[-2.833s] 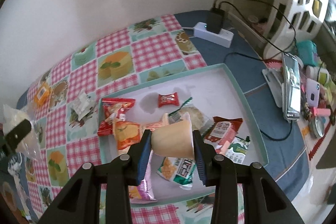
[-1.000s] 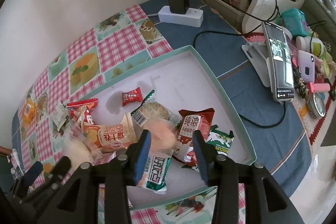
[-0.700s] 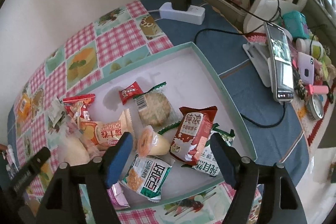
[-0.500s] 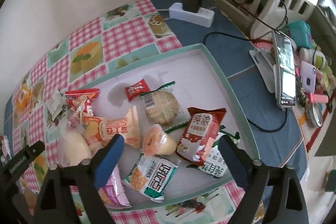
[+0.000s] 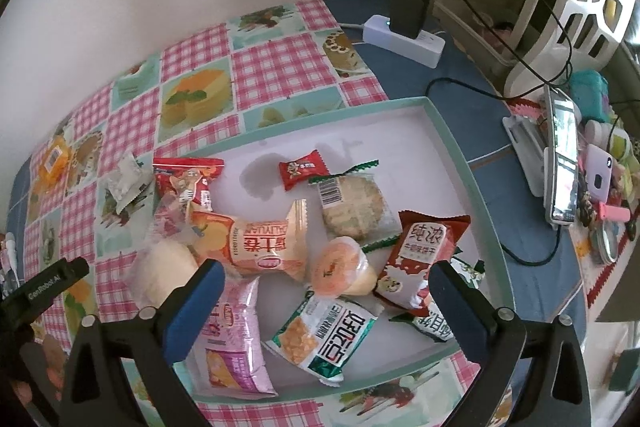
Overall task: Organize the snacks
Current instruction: 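Withdraw both open grippers from the tray toward the white sachet and orange cake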
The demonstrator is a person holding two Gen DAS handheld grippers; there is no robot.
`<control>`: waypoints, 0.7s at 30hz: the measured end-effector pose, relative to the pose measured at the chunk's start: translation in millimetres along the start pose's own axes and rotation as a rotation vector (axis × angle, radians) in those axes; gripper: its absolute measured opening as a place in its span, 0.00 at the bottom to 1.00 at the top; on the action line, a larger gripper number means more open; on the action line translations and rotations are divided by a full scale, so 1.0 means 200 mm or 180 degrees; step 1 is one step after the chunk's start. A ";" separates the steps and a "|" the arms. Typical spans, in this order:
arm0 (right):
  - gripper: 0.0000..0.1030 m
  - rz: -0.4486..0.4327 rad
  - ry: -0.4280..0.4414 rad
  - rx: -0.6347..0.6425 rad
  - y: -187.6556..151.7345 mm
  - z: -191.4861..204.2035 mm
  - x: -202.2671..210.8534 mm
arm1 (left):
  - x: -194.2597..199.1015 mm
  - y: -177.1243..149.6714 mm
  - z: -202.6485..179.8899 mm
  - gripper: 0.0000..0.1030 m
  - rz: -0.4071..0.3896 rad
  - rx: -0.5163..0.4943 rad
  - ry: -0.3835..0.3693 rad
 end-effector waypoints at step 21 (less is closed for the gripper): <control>1.00 -0.0090 0.0549 0.0461 -0.12 0.62 0.05 | -0.05 0.15 0.58 0.89 -0.0127 0.0169 0.0585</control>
Point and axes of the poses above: each gripper's, at about its wrist camera, not at the fingertips, and x roughly against the way its jaws point, z to its left, y to its top, the point moved 10 cm from there along -x, roughly the way its jaws point, and after that the axes turned 3 degrees about -z, right-handed, at the moved point
